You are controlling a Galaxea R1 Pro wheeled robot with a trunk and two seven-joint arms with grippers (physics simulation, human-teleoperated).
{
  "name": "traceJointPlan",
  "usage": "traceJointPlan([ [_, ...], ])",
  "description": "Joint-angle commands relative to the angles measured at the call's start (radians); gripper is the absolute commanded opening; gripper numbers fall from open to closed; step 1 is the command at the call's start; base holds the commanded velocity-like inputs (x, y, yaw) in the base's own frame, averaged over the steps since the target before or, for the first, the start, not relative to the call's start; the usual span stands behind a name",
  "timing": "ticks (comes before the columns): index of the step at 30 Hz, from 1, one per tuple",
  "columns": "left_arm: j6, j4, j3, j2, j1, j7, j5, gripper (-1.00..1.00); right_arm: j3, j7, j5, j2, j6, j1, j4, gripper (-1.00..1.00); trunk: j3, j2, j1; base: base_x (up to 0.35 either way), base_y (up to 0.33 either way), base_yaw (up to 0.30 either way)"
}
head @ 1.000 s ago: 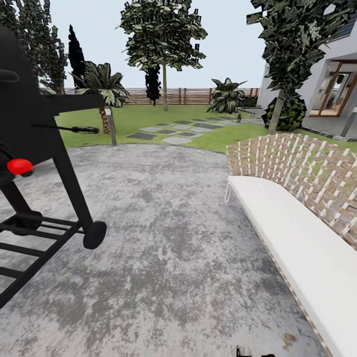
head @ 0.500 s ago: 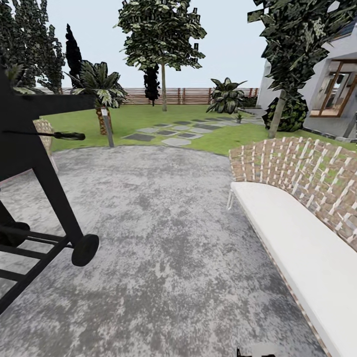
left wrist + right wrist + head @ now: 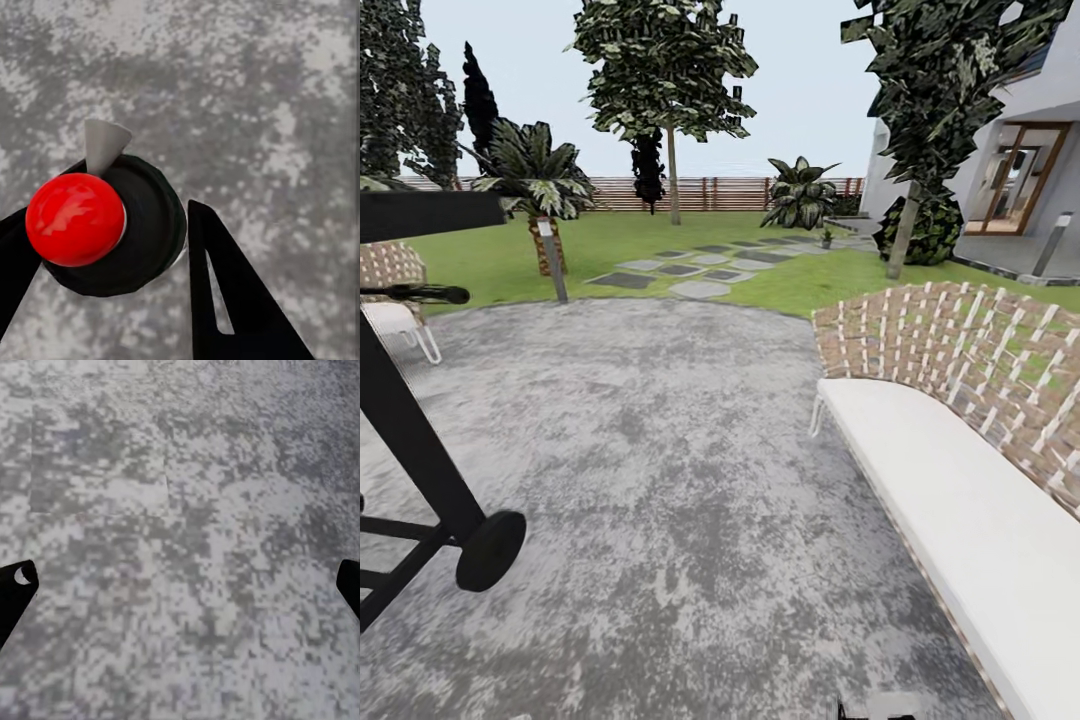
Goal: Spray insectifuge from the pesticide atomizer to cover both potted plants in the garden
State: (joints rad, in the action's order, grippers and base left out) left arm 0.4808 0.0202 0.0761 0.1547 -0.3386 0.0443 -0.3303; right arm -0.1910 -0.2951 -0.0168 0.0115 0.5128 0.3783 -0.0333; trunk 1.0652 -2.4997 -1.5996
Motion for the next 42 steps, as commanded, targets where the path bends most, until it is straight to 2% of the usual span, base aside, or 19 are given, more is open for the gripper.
traceJointPlan([
  [1, 0.002, 0.0, 0.008, 0.0, 0.0, 0.005, -0.003, -1.0, -0.008, -0.007, -0.002, 0.0, 0.001, 0.001, 0.001, 1.0, 0.001, 0.0, 0.0, 0.338, 0.0, 0.0],
  [42, 0.004, 0.0, 0.008, 0.002, 0.0, 0.004, -0.004, -1.0, -0.008, -0.008, 0.001, -0.002, 0.001, 0.001, 0.006, 1.0, 0.001, 0.0, 0.0, 0.338, 0.0, 0.0],
])
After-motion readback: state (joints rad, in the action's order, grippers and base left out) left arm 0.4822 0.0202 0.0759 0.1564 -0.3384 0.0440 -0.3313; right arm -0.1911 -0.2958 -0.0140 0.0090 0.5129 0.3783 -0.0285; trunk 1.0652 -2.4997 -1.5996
